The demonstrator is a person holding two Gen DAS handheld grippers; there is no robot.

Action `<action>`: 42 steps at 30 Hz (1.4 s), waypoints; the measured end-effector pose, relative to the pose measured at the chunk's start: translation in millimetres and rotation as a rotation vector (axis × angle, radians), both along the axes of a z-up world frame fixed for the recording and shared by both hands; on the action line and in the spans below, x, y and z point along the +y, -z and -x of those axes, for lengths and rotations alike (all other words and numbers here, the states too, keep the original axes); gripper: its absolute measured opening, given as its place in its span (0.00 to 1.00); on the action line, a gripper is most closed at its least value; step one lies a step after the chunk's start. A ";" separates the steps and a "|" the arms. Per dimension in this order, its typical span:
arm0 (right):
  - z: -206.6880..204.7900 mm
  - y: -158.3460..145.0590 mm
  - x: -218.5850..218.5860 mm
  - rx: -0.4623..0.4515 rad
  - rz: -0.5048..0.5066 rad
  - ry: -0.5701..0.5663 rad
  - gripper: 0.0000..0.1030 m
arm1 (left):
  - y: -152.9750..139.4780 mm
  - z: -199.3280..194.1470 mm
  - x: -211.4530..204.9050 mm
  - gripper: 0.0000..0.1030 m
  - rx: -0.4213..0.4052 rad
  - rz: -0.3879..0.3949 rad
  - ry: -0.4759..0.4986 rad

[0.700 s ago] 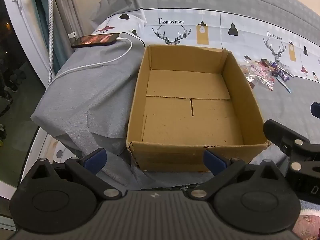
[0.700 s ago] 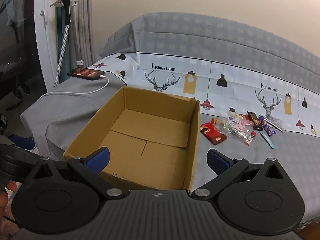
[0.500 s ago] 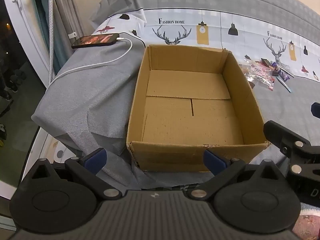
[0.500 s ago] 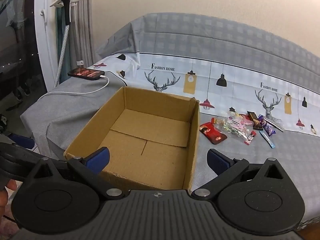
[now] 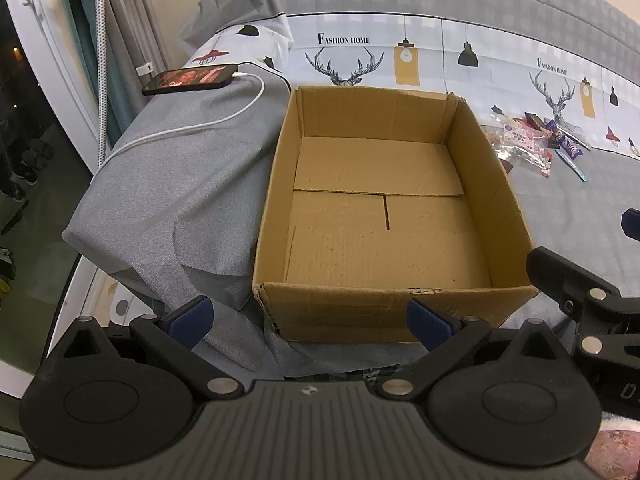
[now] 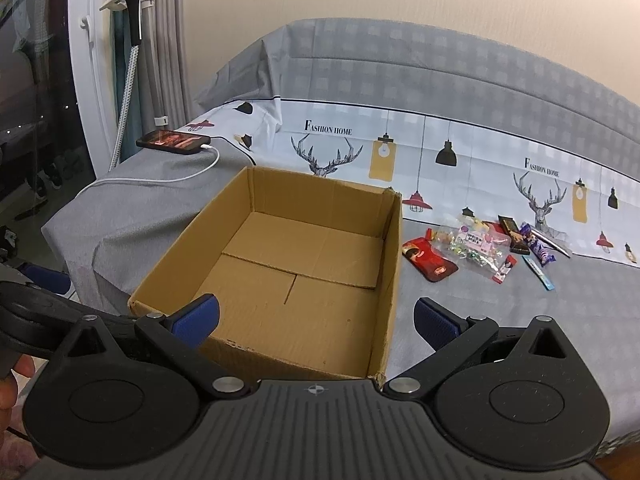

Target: Organize snacks

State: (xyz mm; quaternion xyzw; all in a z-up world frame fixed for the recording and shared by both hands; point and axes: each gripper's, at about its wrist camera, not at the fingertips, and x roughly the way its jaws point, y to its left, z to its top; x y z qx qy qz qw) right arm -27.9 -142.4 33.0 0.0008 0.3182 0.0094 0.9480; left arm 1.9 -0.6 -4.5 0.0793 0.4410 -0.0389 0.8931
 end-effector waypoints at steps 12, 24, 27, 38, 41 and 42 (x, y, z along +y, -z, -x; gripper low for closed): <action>-0.3 5.5 -1.2 0.010 -0.011 -0.003 1.00 | 6.8 -2.1 1.4 1.00 0.035 -0.009 0.004; -4.1 5.0 -1.5 0.047 0.007 -0.012 1.00 | 7.1 -3.8 4.0 1.00 0.075 -0.022 0.001; -3.8 4.7 -1.3 0.025 0.004 -0.013 1.00 | 6.4 -3.2 3.4 1.00 0.058 -0.014 0.000; 9.7 -6.1 -2.8 0.003 -0.014 0.000 1.00 | -9.8 10.5 -3.1 1.00 0.026 -0.018 0.028; 15.7 -12.0 -6.4 -0.023 -0.007 0.016 1.00 | -16.9 17.3 -6.7 1.00 -0.002 -0.008 0.045; 17.3 -14.3 -7.5 -0.027 -0.007 0.022 1.00 | -19.5 19.6 -7.9 1.00 -0.011 -0.013 0.049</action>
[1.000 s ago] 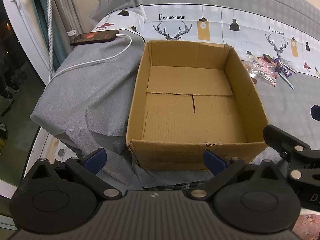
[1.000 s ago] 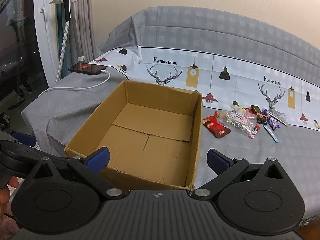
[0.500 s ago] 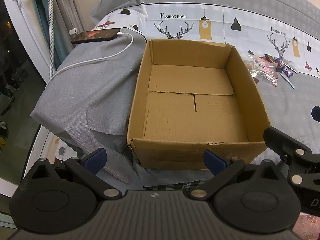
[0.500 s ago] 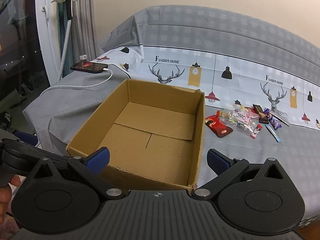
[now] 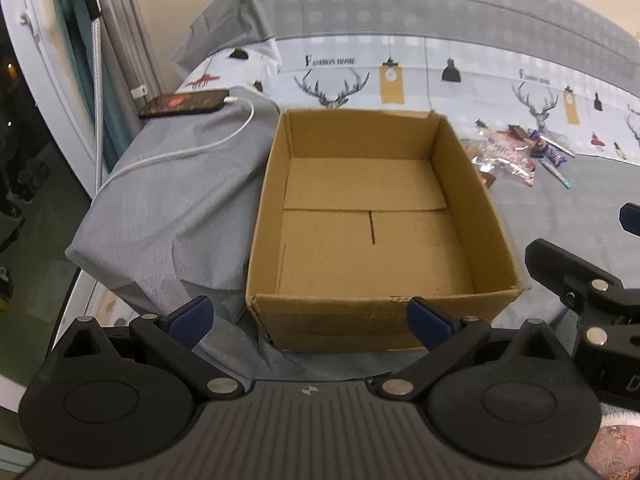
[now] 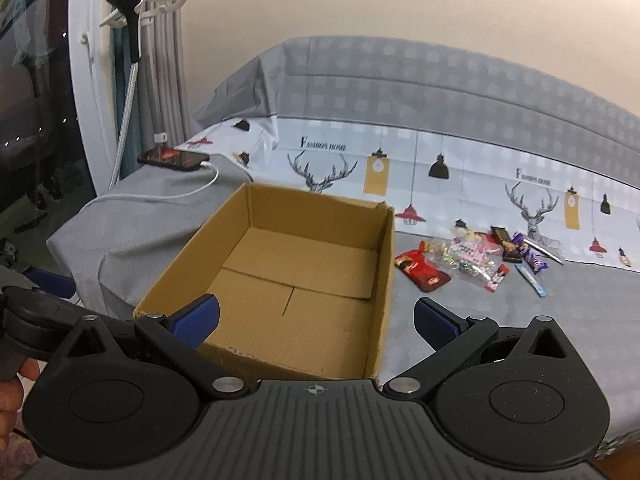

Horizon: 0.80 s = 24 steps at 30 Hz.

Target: Organize snacks

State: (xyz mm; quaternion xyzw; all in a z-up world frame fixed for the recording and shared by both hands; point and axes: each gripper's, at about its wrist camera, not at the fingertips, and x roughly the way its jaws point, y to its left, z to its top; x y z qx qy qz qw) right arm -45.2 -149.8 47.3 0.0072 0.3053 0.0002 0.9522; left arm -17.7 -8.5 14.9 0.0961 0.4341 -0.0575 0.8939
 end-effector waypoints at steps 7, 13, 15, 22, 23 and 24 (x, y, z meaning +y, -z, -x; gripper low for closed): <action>11.3 -13.6 -6.0 -0.035 0.014 -0.009 1.00 | -15.6 4.1 -9.6 1.00 -0.044 -0.013 -0.006; 9.0 -11.7 -25.9 -0.039 -0.042 0.008 1.00 | -12.1 -2.7 -30.7 1.00 -0.022 -0.057 0.034; 6.9 -6.9 -34.6 -0.029 -0.070 0.021 1.00 | -9.3 -7.0 -41.6 1.00 -0.016 -0.070 0.055; -11.1 7.3 -81.8 0.003 -0.142 0.097 1.00 | 1.7 -31.0 -89.5 1.00 0.035 -0.075 0.148; -13.5 8.8 -92.6 0.003 -0.148 0.118 1.00 | 2.7 -35.9 -98.0 1.00 0.043 -0.076 0.162; -14.5 9.7 -101.9 0.000 -0.146 0.139 1.00 | 3.1 -42.0 -107.5 1.00 0.050 -0.075 0.172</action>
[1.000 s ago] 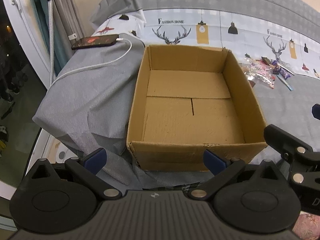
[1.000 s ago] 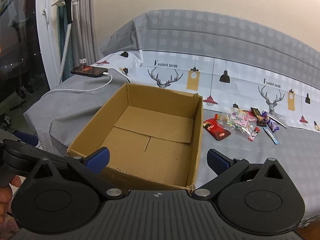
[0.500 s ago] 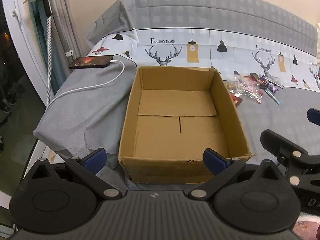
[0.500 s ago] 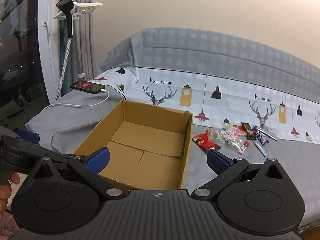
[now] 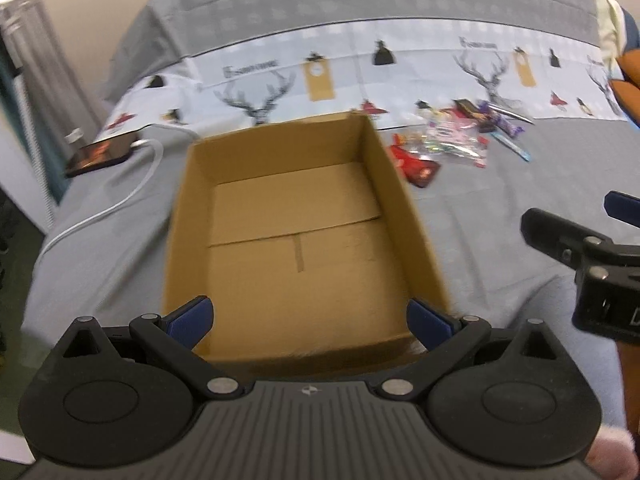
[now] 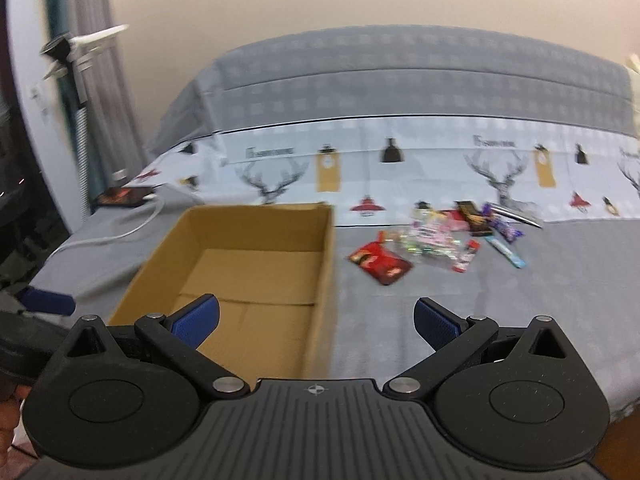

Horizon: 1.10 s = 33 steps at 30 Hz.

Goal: Organize snacks
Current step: 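Grasp the clear candy bag with the left gripper while the right grasps the blue stick pack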

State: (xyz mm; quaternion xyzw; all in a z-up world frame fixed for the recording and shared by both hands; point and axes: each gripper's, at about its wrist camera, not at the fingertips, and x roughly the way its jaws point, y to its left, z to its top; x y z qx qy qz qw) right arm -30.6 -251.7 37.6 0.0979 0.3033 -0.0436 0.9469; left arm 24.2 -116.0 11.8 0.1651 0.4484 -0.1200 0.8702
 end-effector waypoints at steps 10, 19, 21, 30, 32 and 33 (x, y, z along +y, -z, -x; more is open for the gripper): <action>-11.6 17.2 -116.4 0.014 0.050 0.241 1.00 | 13.1 -84.5 -121.0 1.00 0.109 0.064 0.148; -64.7 66.2 -224.6 0.105 0.013 0.382 1.00 | 86.4 -201.7 -230.6 1.00 0.264 0.099 0.032; -82.4 81.7 -248.2 0.113 -0.051 0.389 1.00 | 98.9 -221.8 -246.3 1.00 0.263 0.114 0.001; -194.3 164.7 -317.9 0.232 0.013 0.356 1.00 | 148.5 -315.1 -290.4 1.00 0.357 0.215 -0.128; -220.8 183.6 -325.0 0.257 0.037 0.319 1.00 | 159.3 -334.0 -290.3 1.00 0.411 0.310 -0.221; -230.2 190.1 -327.7 0.269 0.046 0.313 1.00 | 166.1 -342.5 -290.9 1.00 0.439 0.354 -0.264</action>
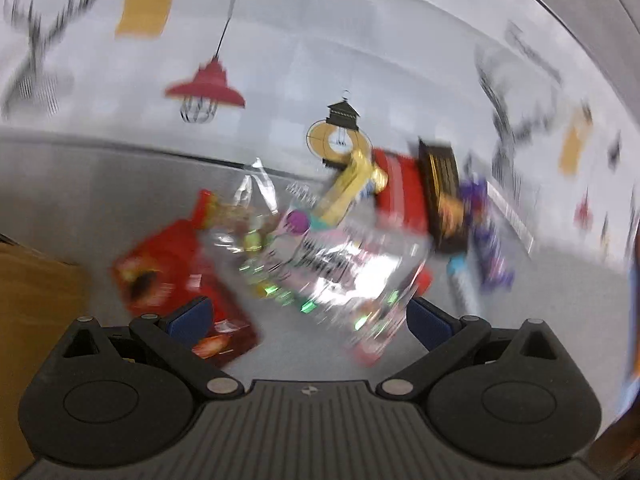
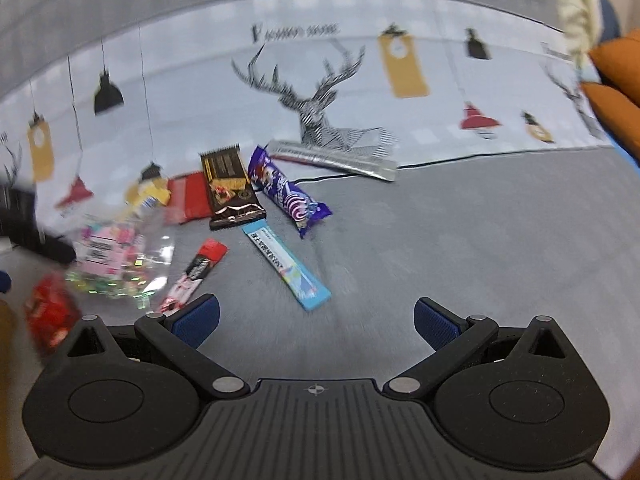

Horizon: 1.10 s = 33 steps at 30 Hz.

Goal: Organize snacks
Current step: 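Grasp the clear candy bag with the left gripper while the right grasps the blue stick pack, then carry the candy bag and blue stick pack with both grippers over the box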

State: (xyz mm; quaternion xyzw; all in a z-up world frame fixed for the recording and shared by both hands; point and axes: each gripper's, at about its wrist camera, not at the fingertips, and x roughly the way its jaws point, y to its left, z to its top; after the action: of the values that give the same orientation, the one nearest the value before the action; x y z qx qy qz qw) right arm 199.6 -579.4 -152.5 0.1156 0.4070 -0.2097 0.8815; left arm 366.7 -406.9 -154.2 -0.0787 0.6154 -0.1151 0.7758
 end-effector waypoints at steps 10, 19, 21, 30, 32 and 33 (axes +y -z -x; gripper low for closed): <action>-69.7 49.4 -7.6 0.066 0.050 -0.105 1.00 | 51.8 -48.5 -27.5 1.00 0.124 -0.012 -0.233; -61.2 57.8 -2.8 0.047 0.077 -0.157 0.61 | 30.6 -34.3 -9.6 0.00 0.011 0.082 -0.195; -52.9 52.2 5.7 0.038 0.102 -0.191 0.21 | 23.4 -27.9 -4.3 0.00 -0.008 0.099 -0.155; 11.4 30.7 10.2 -0.023 -0.034 -0.065 0.21 | -1.1 -0.8 17.9 0.03 -0.086 0.202 -0.061; 20.0 31.9 10.2 -0.021 -0.032 -0.055 0.21 | 4.6 -5.4 18.1 0.32 -0.026 0.230 -0.082; 22.0 32.9 10.7 -0.010 -0.029 -0.053 0.21 | 7.6 -7.9 15.8 0.62 0.000 0.234 -0.092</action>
State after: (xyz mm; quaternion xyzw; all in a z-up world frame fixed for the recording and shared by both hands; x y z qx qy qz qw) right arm 177.6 -568.7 -185.4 0.1184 0.4087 -0.1799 0.8869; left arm 374.5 -391.1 -161.8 -0.1969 0.5937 -0.1506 0.7656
